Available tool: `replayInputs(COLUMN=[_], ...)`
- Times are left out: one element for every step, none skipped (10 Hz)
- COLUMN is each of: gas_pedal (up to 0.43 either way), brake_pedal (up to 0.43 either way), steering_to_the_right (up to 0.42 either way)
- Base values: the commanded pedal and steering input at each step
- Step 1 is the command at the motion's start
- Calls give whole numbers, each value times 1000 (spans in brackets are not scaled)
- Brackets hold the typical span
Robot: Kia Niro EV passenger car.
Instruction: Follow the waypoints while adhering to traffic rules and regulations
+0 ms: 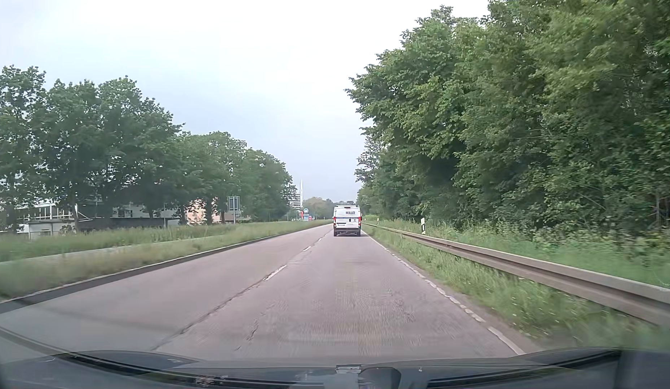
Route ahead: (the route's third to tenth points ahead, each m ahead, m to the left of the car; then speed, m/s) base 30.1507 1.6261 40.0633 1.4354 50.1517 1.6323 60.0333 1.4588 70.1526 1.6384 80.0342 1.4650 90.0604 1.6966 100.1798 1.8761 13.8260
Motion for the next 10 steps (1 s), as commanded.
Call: replayInputs(gas_pedal=[169,169,169,169,157,157,98,59,59,67], brake_pedal=[0,0,0,0,0,0,0,0,0,0], steering_to_the_right=[-1,-1,-1,-1,-1,-1,-1,-1,-1,-1])
